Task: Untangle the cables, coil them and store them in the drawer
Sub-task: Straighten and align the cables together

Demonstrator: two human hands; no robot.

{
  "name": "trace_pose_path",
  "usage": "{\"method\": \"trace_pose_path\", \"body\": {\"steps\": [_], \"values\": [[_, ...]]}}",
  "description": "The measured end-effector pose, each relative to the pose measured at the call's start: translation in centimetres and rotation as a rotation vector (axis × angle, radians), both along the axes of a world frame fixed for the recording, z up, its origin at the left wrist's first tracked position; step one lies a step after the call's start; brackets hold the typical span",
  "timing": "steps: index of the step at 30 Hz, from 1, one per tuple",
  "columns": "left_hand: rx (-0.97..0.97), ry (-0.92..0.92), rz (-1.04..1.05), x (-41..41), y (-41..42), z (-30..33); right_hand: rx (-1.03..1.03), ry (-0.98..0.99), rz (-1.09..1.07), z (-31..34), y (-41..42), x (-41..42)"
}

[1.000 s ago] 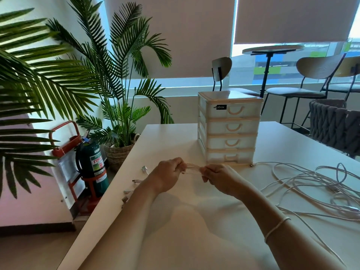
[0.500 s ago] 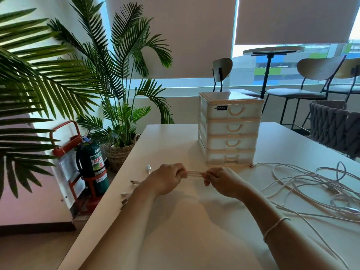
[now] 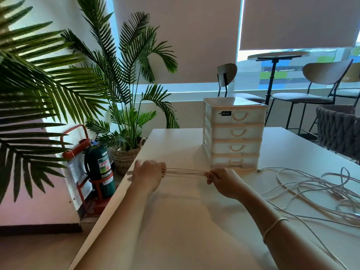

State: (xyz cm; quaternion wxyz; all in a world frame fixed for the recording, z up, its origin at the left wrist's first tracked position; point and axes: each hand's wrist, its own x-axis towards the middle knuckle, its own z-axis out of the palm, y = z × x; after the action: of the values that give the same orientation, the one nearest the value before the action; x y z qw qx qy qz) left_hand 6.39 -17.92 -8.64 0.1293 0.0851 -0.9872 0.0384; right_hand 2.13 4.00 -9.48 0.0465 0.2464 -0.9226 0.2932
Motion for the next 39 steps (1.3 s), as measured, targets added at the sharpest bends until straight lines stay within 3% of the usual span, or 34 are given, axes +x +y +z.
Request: {"method": "trace_pose_path", "body": {"steps": [3, 8, 10, 13, 15, 19, 25, 33, 39], "values": [[-0.011, -0.009, 0.053, 0.4, -1.2, -0.7, 0.024, -0.012, 0.031, -0.1, -0.5, 0.1], [0.036, -0.200, 0.079, 0.6, -1.3, -0.3, 0.051, -0.025, 0.074, -0.1, -1.6, 0.1], [0.188, -0.241, -0.022, 0.4, -0.3, 0.5, 0.065, -0.037, 0.084, 0.1, -1.7, 0.1], [0.499, -0.103, -0.196, 0.2, 2.9, 1.3, 0.076, -0.049, 0.107, 0.4, -2.2, 0.5], [0.596, -0.076, -0.228, -0.2, 5.2, 1.0, 0.068, -0.046, 0.129, 0.6, -2.6, 0.9], [0.551, -0.057, -0.192, -0.8, 7.0, -1.1, 0.072, -0.051, 0.156, 0.9, -2.7, 1.2], [0.346, -0.042, -0.143, -0.5, 6.0, -2.3, -0.037, -0.389, 0.151, 1.0, -0.5, 0.6], [0.320, -0.054, -0.101, -0.5, 5.1, -2.8, 0.423, -0.125, -0.002, 3.3, 6.3, -1.6], [0.318, -0.049, -0.079, -0.4, 4.9, -3.0, 0.786, 0.111, -0.578, 5.3, 14.0, -6.2]]}}
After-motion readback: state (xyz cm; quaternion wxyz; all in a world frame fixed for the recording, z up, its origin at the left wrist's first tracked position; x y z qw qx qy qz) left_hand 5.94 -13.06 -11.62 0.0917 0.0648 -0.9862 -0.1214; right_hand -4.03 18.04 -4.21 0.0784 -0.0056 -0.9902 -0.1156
